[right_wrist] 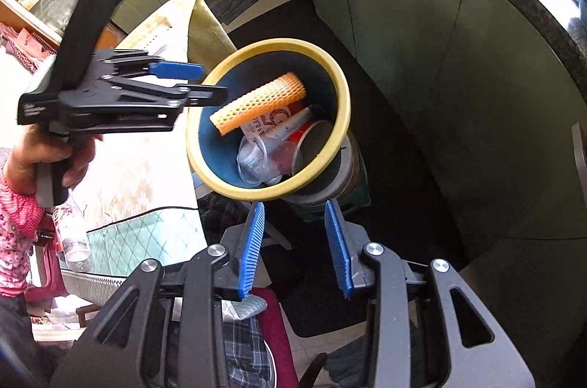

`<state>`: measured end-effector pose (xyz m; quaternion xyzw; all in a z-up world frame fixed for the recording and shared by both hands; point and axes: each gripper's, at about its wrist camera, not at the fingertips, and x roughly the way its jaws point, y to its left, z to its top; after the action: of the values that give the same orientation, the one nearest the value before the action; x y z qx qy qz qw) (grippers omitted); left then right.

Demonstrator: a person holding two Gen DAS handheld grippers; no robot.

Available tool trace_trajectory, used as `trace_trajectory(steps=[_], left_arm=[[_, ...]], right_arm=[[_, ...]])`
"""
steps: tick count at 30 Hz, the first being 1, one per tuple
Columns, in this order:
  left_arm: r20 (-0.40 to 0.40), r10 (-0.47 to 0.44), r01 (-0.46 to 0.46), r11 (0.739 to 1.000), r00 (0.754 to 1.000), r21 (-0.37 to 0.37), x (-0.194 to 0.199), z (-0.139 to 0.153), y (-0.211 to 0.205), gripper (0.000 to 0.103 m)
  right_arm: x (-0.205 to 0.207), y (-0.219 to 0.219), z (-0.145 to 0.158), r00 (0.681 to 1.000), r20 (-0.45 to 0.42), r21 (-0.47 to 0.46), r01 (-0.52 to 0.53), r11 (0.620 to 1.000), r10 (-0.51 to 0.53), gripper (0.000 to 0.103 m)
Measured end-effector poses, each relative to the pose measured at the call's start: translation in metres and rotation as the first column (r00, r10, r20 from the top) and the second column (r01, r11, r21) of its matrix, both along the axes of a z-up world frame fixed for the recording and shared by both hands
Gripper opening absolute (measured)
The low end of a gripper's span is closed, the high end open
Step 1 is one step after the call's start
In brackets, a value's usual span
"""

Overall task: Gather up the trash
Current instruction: 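Drop the plastic cup into the bin with the right tool while the left tool drops the foam sleeve, then grasp the water bottle with the right tool while the left tool grasps the red cola can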

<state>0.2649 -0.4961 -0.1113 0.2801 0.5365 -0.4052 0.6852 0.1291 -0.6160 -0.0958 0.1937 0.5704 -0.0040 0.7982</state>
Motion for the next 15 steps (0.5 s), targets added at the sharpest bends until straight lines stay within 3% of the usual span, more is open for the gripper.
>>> trace_trajectory(steps=[4,9,12,15], left_arm=[[0.003,0.031,-0.031,0.999,1.0,-0.039,-0.01,0.038,0.044,0.054],[0.04,0.093,-0.09,0.993,0.995,-0.081,-0.026,0.089,0.141,0.058],[0.055,0.181,-0.174,0.979,0.982,-0.107,-0.034,0.11,0.21,0.058],[0.079,0.279,-0.268,0.955,0.957,-0.131,-0.045,0.129,0.277,0.06]], right_arm=[[0.003,0.017,0.006,0.999,0.0,-0.01,-0.043,0.999,0.043,0.035],[0.009,0.052,0.015,0.993,-0.009,-0.054,-0.118,0.992,0.117,0.035],[0.024,0.092,0.021,0.98,0.0,-0.066,-0.197,0.978,0.198,0.04],[0.045,0.151,0.03,0.945,0.012,-0.076,-0.324,0.943,0.326,0.04]])
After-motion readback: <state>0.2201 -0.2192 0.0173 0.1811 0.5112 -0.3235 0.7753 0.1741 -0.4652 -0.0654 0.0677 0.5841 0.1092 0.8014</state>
